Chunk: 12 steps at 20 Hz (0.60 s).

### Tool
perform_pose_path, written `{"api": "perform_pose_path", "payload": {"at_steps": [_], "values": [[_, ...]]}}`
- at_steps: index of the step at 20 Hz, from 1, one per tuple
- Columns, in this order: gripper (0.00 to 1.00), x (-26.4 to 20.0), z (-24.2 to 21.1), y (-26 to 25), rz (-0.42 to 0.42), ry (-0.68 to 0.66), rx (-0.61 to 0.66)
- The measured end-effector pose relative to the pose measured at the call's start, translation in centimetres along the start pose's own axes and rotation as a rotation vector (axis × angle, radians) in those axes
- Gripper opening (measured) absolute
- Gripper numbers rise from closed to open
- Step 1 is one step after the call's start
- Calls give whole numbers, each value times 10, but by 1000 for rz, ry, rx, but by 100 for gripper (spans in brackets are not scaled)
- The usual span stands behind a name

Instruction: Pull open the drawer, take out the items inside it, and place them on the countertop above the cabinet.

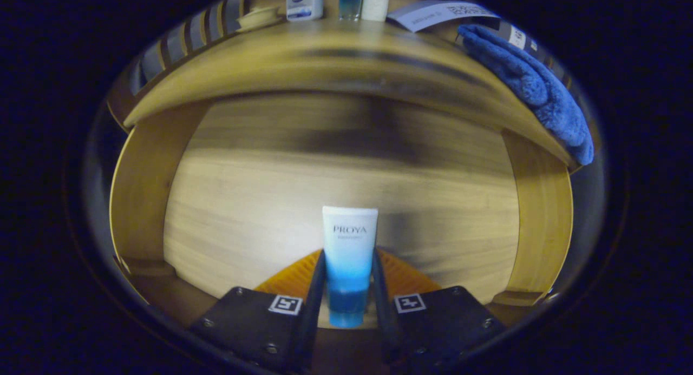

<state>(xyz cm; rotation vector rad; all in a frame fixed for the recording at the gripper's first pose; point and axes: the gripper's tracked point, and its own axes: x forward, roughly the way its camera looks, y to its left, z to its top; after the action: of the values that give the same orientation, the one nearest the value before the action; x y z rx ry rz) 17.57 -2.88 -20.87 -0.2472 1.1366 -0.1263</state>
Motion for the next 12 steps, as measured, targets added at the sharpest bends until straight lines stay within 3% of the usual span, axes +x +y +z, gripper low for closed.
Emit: {"api": "perform_pose_path", "payload": {"at_steps": [2, 7, 12], "values": [[43, -10, 6, 0, -6, -59, 20], [43, -49, 21, 8, 100, -287, 80], [43, -92, 35, 6, 143, -551, 76]]}}
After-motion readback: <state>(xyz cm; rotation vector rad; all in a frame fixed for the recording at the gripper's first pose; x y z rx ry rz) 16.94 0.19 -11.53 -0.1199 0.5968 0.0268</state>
